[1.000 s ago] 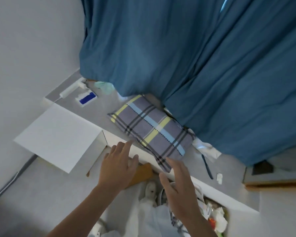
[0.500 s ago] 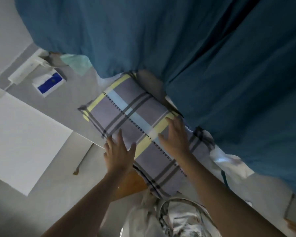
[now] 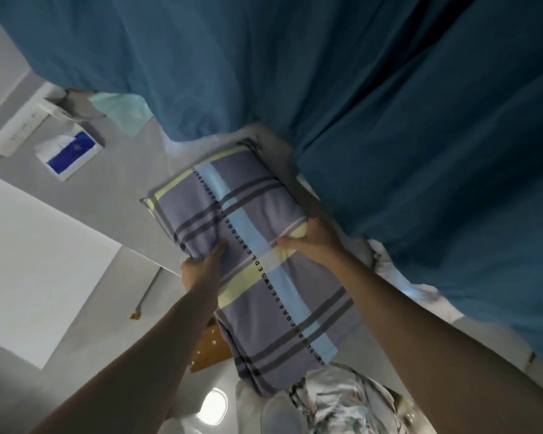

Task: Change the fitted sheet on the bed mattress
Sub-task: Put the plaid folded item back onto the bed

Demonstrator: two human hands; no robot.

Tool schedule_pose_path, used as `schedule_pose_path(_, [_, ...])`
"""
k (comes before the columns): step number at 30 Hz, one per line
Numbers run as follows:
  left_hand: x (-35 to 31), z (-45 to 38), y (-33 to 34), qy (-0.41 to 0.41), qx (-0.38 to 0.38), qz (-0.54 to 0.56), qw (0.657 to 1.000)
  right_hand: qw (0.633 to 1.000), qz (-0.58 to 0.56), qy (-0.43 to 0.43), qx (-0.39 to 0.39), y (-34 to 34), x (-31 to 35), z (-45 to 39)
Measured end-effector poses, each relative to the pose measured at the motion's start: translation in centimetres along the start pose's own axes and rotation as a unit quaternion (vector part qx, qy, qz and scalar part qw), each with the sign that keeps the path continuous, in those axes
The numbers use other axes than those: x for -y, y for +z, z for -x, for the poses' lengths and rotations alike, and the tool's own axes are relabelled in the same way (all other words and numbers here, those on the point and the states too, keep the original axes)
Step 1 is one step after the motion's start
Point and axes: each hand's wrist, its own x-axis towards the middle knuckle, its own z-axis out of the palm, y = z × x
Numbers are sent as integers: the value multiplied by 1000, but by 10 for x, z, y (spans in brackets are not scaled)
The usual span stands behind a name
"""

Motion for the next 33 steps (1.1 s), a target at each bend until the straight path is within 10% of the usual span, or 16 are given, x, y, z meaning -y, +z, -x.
schedule_pose_path(9, [-50, 97, -138, 178, 194, -36, 964, 968, -206, -14, -139, 16, 57, 194])
schedule_pose_path(20, [-93, 231, -270, 385, 446, -250, 769, 836, -440, 66, -323, 90, 110, 519])
schedule_pose_path(25, [-57, 320, -283, 401, 548, -306, 668, 729, -498, 98, -460, 158, 97, 651])
schedule_pose_path(33, [119, 481, -306, 371, 736, -406, 396, 475, -567, 170, -651, 326, 67, 847])
